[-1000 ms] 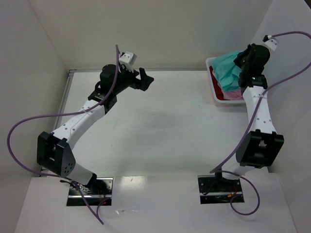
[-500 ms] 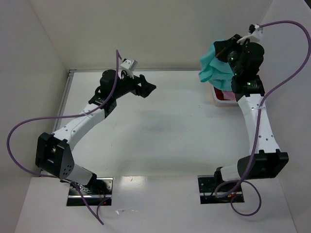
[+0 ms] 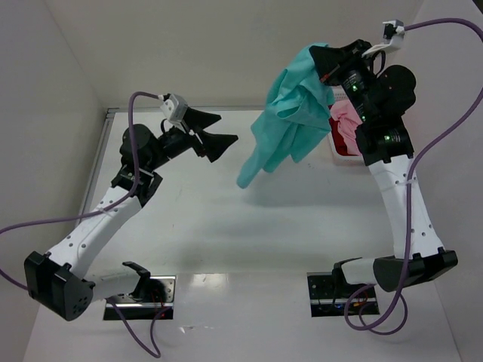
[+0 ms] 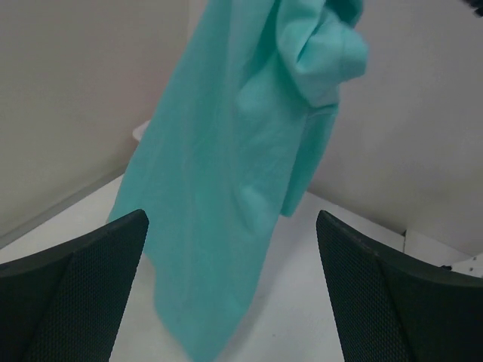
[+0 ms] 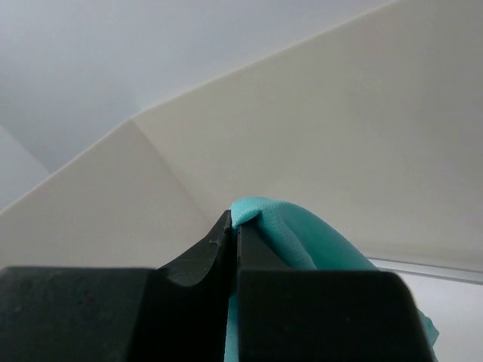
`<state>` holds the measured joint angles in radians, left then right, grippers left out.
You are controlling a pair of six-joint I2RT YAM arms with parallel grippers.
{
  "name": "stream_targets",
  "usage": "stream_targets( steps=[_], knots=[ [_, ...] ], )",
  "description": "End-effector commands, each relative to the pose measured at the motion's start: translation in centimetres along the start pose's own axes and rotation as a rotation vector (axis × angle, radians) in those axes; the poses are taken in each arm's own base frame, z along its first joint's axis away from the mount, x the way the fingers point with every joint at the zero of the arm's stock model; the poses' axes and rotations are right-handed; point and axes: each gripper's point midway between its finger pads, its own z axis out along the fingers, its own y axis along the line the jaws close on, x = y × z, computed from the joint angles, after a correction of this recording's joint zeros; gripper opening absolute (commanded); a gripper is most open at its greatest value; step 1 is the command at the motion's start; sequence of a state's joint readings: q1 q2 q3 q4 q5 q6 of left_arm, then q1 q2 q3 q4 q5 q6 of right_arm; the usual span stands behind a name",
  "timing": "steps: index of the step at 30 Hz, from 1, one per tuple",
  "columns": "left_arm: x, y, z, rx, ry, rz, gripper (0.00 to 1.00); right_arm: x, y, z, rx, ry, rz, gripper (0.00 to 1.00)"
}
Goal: Fold and stack the t-shirts
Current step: Flatten out the tshirt
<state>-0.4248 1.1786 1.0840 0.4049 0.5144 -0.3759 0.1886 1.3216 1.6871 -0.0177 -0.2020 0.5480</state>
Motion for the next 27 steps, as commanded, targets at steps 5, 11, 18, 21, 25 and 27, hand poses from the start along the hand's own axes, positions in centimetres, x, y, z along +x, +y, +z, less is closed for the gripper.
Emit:
stream_targets(
  steps=[5,11,18,21,25,27],
  knots=[
    [-0.1,-4.1,2.9,0.200,-0.020,-0.013,1.00,1.3,2.0,0.8,-0.094,-0.012,0.077,0.01],
    [4.9,-3.4,7.1,0.163,0.083,-0.039,1.00,2.3,2.3,1.3,-0.118,0.018,0.101,0.01],
    [10.4,1.1,10.9,-0.109,0.173,0.021,1.00,3.1,2.8,0.9,-0.136,0.042,0.116,0.01],
    [11.8,2.7,11.9,-0.198,0.173,0.062,1.00,3.6,3.1,0.9,-0.150,0.053,0.120,0.01],
    [12.0,3.1,13.1,-0.231,0.112,0.075,1.00,3.3,3.5,0.6,-0.163,0.051,0.118,0.01],
    [12.2,3.8,13.5,-0.256,0.085,0.069,0.94,3.0,3.7,0.3,-0.164,0.050,0.117,0.01]
  ],
)
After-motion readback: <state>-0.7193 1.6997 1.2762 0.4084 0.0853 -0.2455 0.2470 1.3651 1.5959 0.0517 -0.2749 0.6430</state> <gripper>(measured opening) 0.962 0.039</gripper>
